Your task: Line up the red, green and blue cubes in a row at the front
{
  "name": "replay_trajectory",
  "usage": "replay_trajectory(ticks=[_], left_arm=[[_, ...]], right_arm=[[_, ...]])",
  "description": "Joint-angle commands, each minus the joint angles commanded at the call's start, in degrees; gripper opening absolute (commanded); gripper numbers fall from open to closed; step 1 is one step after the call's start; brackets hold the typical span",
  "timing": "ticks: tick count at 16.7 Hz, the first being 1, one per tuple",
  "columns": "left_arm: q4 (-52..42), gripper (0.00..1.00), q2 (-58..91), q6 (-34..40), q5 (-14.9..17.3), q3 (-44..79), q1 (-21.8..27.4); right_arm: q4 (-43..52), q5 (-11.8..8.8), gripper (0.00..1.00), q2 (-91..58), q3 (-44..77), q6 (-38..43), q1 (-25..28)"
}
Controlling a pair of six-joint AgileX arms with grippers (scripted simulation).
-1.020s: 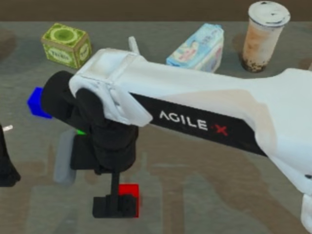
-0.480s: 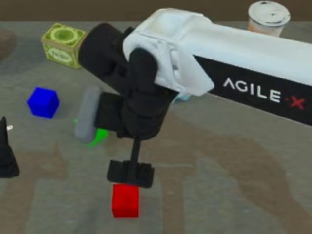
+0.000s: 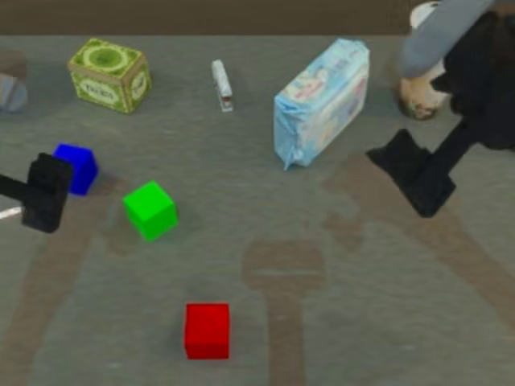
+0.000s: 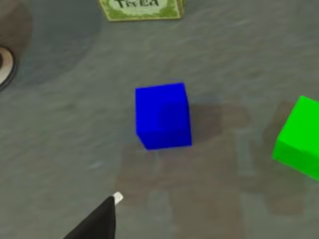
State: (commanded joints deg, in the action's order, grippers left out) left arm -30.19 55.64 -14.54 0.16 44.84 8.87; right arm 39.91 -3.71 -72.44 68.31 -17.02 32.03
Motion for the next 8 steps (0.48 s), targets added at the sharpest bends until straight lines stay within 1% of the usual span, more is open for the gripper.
replay_trajectory(ticks=[4,8], left_arm=[[-12.58,1.00,24.01,-5.80,0.06,17.39,3.50],[-23.34,1.00,43.24,-10.88,0.11,32.82,6.57]], right_arm=[[-13.19,0.02,1.00,25.57,-23.34,6.45,-11.30],[-25.18,1.13,1.00,46.81,-44.55,11.67,-20.91]])
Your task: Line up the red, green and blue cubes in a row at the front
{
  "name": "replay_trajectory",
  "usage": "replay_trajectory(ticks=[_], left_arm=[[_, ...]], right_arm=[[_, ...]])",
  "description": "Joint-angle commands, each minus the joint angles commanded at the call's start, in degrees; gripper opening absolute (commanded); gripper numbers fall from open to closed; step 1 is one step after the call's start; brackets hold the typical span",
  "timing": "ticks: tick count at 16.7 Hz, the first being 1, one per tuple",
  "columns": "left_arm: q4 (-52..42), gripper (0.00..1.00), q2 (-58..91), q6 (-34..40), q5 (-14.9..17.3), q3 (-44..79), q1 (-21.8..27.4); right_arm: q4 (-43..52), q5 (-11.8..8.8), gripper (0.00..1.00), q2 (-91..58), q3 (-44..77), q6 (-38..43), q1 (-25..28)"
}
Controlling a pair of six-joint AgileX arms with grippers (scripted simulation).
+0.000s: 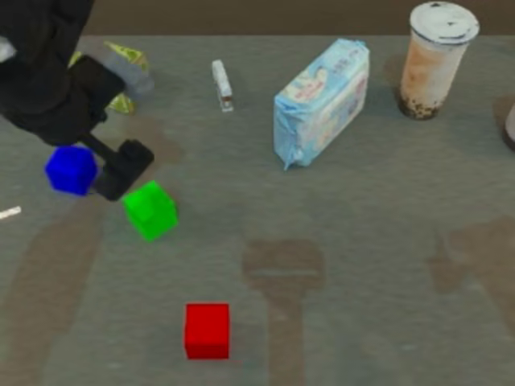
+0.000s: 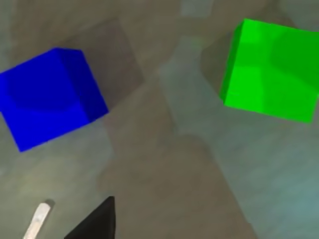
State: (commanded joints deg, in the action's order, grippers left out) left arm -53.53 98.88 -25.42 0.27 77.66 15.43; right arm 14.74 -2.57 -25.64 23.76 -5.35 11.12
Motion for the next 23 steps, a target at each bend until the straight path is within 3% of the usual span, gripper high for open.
replay_trajectory(ticks=[6,14,23], left_arm=[[-10.18,1.00,19.71,-5.13,-0.10,16.32,3.05],[-11.74,1.00,22.62,-5.95,-0.14,19.11,3.27],[2.75,1.00,27.88,-6.13,-0.09,10.12,3.47]], right_arm=[[-12.58,2.11,1.00,22.25,-20.46,4.62,-9.08],[-14.74,2.57,1.00,25.63,-23.76,5.35,-10.54],[-14.74,2.57,1.00,25.63,-23.76,5.35,-10.54]])
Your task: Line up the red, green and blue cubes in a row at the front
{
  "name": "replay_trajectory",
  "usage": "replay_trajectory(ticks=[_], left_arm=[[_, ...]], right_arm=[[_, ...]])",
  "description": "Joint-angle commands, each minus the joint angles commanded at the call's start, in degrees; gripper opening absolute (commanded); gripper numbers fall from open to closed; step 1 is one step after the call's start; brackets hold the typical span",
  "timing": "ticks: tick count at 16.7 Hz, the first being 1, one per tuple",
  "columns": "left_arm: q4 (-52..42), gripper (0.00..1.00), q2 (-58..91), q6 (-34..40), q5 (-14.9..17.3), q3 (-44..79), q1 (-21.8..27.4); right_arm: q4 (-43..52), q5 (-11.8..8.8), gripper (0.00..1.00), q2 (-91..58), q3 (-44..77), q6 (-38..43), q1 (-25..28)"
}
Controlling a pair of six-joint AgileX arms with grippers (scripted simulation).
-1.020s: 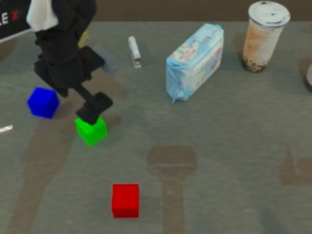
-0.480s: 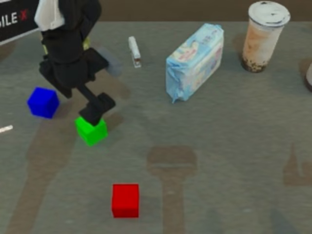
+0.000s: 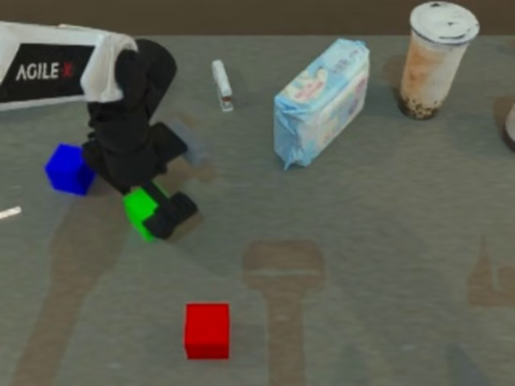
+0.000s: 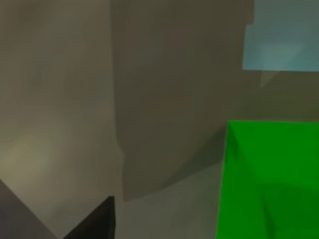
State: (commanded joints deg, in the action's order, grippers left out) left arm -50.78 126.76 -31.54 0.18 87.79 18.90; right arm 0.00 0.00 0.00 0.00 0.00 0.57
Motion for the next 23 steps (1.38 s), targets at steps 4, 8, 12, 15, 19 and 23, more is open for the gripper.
replay_trajectory(ticks=[4,8,12,15,19,23], left_arm=[[1.02,1.00,0.53,-0.02,0.00,-0.72,0.01],[1.02,0.77,0.53,-0.02,0.00,-0.72,0.01],[1.02,0.47,0.53,-0.02,0.00,-0.72,0.01],[1.02,0.25,0.53,-0.02,0.00,-0.72,0.01],[1.02,0.00,0.53,-0.02,0.00,-0.72,0.01],[1.02,0.00,0.53,-0.02,0.00,-0.72,0.01]], right_arm=[[0.00,0.00,1.00,0.00,0.00,0.00,0.00],[0.00,0.00,1.00,0.00,0.00,0.00,0.00],[0.00,0.00,1.00,0.00,0.00,0.00,0.00],[0.00,0.00,1.00,0.00,0.00,0.00,0.00],[0.00,0.00,1.00,0.00,0.00,0.00,0.00],[0.00,0.00,1.00,0.00,0.00,0.00,0.00]])
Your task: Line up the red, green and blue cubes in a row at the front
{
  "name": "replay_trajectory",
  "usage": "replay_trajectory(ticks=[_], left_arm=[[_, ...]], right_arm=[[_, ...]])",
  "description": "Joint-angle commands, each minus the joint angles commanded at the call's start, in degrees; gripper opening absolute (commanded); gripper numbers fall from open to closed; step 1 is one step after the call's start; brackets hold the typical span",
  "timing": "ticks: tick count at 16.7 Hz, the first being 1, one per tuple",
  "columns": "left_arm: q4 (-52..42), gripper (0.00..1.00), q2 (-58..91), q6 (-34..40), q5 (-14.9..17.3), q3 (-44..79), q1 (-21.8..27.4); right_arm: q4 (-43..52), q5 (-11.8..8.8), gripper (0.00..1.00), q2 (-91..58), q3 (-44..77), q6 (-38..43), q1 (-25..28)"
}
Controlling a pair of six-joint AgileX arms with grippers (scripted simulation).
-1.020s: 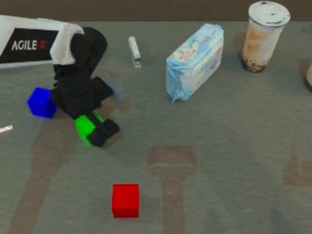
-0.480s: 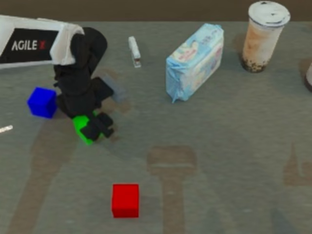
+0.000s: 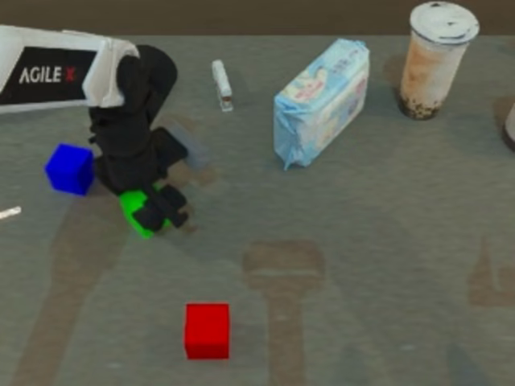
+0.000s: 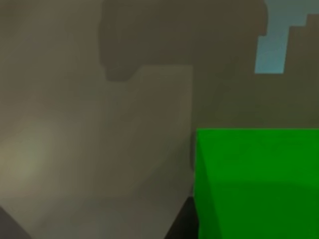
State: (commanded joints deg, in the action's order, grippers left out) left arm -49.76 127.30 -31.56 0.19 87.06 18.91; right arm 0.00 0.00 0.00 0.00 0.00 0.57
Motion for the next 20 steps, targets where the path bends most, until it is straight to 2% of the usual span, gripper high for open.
replay_trajectory(ticks=[6,13,18,20], left_arm=[[-1.20,0.00,-0.71,-0.07,0.14,0.83,-0.02],[-13.44,0.00,-5.36,0.18,0.09,8.14,-1.08],[-13.63,0.00,-5.43,0.05,0.06,8.24,-0.67],[-13.66,0.00,-5.98,-0.46,0.06,7.72,1.37]], right_arm=[[0.00,0.00,1.00,0.00,0.00,0.00,0.00],[0.00,0.00,1.00,0.00,0.00,0.00,0.00],[0.00,0.00,1.00,0.00,0.00,0.00,0.00],[0.00,0.00,1.00,0.00,0.00,0.00,0.00]])
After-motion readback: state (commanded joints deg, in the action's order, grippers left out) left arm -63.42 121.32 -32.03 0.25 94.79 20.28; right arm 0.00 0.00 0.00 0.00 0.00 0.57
